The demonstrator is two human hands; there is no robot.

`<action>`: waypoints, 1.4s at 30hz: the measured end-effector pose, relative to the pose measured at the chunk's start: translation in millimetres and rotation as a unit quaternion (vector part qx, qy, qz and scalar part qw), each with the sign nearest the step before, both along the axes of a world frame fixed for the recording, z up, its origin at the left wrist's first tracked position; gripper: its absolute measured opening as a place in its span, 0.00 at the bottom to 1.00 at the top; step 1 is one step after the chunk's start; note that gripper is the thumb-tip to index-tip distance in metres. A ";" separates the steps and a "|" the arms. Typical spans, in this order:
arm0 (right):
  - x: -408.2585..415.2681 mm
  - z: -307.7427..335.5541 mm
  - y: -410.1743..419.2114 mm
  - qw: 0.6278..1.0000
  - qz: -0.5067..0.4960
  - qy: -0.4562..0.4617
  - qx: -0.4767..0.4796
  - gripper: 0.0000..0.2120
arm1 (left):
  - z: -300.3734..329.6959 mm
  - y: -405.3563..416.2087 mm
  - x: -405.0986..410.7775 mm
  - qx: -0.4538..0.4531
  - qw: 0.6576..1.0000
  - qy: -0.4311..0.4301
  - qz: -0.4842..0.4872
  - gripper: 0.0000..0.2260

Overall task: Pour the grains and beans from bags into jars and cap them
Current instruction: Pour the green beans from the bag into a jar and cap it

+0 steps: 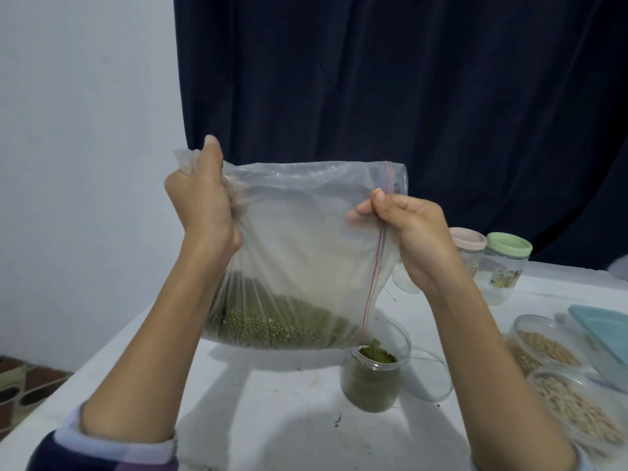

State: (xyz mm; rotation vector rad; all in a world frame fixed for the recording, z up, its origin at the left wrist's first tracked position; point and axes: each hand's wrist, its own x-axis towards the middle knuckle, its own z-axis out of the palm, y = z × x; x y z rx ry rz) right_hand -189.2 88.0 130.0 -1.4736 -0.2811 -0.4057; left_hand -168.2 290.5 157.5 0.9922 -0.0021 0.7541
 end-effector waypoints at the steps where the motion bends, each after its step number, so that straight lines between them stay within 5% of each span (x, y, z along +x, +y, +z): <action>1: 1.1 0.5 0.7 1.000 0.001 0.001 0.001 0.12 | 0.1 0.5 -0.5 0.001 1.000 -0.001 0.001 0.21; 42: 9.1 2.9 -4.8 0.999 -0.036 -0.014 -0.013 0.12 | 0.3 -13.2 -1.8 0.002 0.999 -0.031 -0.005 0.22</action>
